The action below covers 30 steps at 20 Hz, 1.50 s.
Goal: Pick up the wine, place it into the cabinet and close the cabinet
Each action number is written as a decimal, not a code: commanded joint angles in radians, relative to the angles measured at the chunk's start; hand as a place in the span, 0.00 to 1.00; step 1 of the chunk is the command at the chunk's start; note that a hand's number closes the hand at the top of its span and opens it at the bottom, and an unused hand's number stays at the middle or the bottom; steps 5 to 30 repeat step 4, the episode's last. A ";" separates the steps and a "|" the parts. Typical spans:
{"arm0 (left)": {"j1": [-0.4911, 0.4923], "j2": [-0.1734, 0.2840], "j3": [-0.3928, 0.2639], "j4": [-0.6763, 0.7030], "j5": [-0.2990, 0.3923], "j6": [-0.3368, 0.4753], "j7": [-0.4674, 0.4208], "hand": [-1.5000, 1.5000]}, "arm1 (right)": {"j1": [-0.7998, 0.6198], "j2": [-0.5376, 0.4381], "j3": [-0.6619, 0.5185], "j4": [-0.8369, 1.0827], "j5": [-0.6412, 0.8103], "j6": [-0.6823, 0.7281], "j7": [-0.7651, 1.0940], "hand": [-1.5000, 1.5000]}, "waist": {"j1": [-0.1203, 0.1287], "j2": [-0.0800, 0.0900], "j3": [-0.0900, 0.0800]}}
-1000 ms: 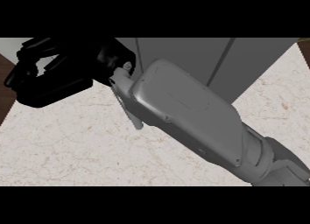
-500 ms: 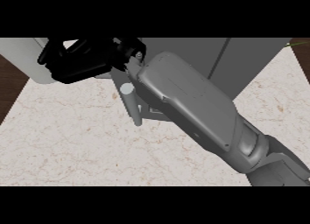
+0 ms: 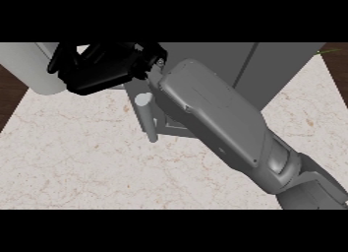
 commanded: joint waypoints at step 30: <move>-0.037 -0.003 -0.050 -0.038 0.016 0.021 0.039 0.00 | 0.040 -0.158 -0.073 0.146 0.024 -0.065 -0.048 1.00 | -0.077 0.060 0.037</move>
